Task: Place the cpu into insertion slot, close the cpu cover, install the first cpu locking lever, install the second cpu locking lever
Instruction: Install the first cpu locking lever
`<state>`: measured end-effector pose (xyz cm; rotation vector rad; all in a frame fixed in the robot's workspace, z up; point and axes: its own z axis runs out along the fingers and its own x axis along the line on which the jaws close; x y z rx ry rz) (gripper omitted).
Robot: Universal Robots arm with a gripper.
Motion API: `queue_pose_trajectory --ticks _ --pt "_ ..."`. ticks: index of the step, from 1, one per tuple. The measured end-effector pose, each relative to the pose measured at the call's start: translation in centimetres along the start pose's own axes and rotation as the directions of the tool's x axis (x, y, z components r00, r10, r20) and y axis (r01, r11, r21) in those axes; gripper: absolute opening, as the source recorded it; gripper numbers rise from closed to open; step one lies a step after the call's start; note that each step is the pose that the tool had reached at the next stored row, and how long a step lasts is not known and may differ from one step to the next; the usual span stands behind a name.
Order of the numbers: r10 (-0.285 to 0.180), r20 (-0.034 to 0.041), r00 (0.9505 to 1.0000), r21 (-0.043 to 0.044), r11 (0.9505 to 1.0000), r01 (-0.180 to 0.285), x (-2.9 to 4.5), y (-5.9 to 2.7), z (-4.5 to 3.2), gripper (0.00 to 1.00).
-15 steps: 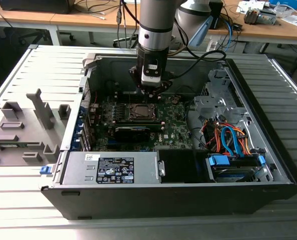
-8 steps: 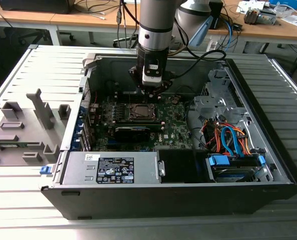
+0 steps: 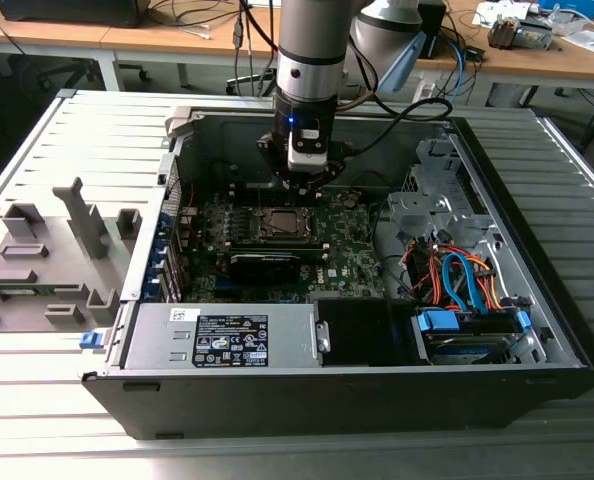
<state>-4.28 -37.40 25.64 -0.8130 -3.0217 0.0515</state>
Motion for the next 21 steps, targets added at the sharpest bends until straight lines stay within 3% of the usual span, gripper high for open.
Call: queue_pose_trajectory --ticks 21 --pt "-0.1 0.0034 0.995 0.0005 0.995 0.1 0.0 0.0 0.0 0.11"
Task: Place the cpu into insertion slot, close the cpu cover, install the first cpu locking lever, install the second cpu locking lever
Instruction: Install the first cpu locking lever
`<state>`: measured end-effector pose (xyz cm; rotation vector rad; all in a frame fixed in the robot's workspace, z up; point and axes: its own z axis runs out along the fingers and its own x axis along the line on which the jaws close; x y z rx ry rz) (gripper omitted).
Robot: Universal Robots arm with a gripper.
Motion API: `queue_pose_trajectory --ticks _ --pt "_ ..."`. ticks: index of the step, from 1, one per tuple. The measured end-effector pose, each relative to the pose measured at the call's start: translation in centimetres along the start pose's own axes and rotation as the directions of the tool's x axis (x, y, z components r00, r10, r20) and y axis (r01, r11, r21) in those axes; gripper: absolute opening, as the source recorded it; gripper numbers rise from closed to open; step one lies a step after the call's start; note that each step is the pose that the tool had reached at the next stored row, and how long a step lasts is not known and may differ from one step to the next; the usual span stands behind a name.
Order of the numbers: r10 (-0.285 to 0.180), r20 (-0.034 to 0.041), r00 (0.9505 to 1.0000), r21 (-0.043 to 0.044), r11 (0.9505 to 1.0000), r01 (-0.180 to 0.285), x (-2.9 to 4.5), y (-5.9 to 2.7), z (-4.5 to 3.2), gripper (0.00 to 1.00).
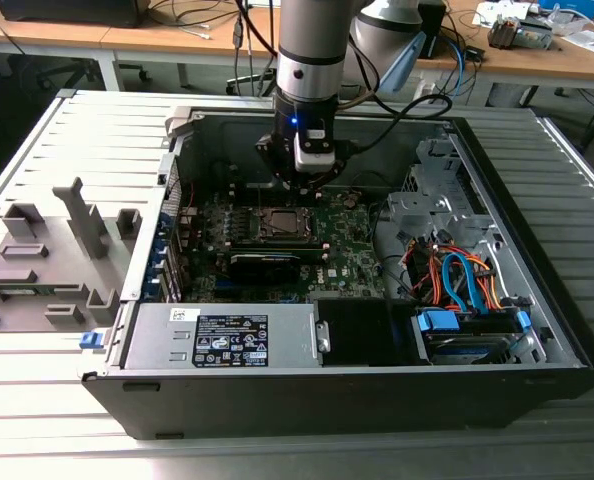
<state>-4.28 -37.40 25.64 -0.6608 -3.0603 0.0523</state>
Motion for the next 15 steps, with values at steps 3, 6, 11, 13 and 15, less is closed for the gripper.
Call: queue_pose_trajectory --ticks 3,6,11,13,15 --pt "-0.011 0.0004 0.9999 0.0001 0.9999 0.011 0.0 0.0 0.0 0.11" --pt "-0.027 0.001 0.9996 0.0002 0.9996 0.027 0.0 0.0 0.0 0.11" --pt "-0.045 0.0016 0.999 0.0003 0.999 0.045 0.0 0.0 0.0 0.11" --pt "-0.053 0.0019 0.9986 0.0002 0.9986 0.053 0.0 0.0 0.0 0.11" --pt "-0.059 0.0021 0.9982 0.0003 0.9982 0.059 0.0 0.0 0.0 0.11"
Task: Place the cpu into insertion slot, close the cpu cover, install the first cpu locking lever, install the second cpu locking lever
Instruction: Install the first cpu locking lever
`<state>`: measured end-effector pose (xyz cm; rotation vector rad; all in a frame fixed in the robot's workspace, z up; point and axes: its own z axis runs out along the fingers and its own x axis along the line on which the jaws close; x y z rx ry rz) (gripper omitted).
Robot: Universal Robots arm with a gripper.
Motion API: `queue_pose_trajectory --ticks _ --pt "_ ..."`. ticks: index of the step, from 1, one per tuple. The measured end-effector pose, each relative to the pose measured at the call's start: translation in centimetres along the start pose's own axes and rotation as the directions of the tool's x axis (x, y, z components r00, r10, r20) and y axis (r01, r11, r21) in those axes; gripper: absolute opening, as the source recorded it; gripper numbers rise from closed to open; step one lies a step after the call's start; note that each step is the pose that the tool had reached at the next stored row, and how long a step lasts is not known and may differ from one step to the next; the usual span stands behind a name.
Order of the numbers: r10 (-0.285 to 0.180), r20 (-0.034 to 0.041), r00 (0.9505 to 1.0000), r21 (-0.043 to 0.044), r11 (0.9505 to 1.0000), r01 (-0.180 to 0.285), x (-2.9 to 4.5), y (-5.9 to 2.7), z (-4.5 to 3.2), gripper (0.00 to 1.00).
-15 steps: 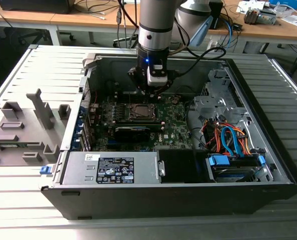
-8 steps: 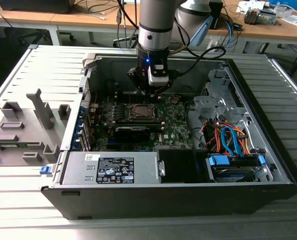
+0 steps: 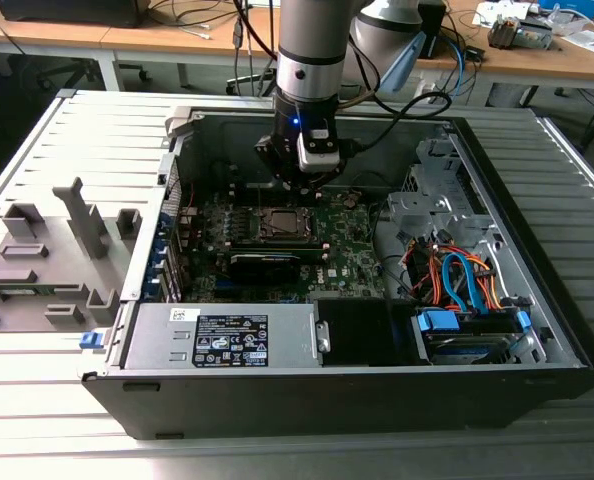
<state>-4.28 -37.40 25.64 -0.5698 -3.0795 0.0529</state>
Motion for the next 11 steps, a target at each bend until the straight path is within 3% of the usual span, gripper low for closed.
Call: queue_pose_trajectory --ticks 11 --pt "-0.067 0.0023 0.9978 0.0003 0.9978 0.067 0.0 0.0 0.0 0.11"
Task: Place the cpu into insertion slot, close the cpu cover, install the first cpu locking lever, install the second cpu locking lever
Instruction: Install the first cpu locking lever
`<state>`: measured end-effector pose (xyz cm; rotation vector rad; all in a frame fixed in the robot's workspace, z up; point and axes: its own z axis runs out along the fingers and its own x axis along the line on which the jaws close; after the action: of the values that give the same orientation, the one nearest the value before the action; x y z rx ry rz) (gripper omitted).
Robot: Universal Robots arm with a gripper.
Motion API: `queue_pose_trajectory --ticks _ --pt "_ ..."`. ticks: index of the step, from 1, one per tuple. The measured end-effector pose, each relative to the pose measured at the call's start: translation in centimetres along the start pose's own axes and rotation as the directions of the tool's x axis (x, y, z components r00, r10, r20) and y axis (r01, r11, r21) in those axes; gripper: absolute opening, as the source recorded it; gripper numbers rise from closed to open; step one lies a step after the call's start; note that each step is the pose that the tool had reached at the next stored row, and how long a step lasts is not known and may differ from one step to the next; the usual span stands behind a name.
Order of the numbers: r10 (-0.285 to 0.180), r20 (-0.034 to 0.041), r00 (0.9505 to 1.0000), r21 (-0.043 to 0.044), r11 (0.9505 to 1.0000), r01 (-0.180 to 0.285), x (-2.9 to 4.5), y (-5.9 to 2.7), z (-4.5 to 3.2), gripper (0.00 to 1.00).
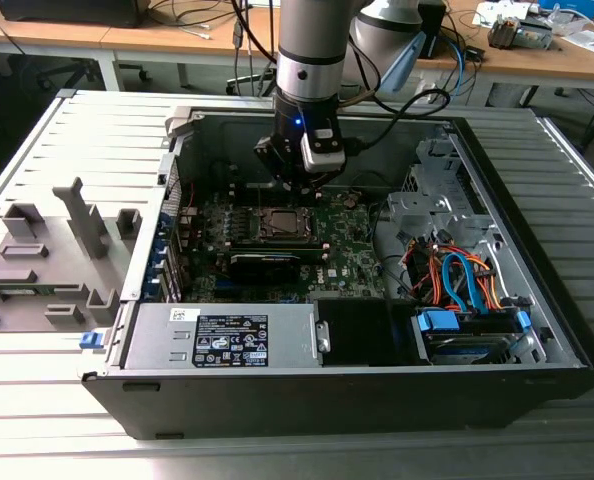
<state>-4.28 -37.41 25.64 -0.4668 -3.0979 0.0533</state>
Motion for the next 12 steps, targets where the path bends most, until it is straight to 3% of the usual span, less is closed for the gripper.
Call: queue_pose_trajectory --ticks 12 --pt "-0.086 0.003 0.9963 0.0005 0.9963 0.086 0.0 0.0 0.0 0.11"
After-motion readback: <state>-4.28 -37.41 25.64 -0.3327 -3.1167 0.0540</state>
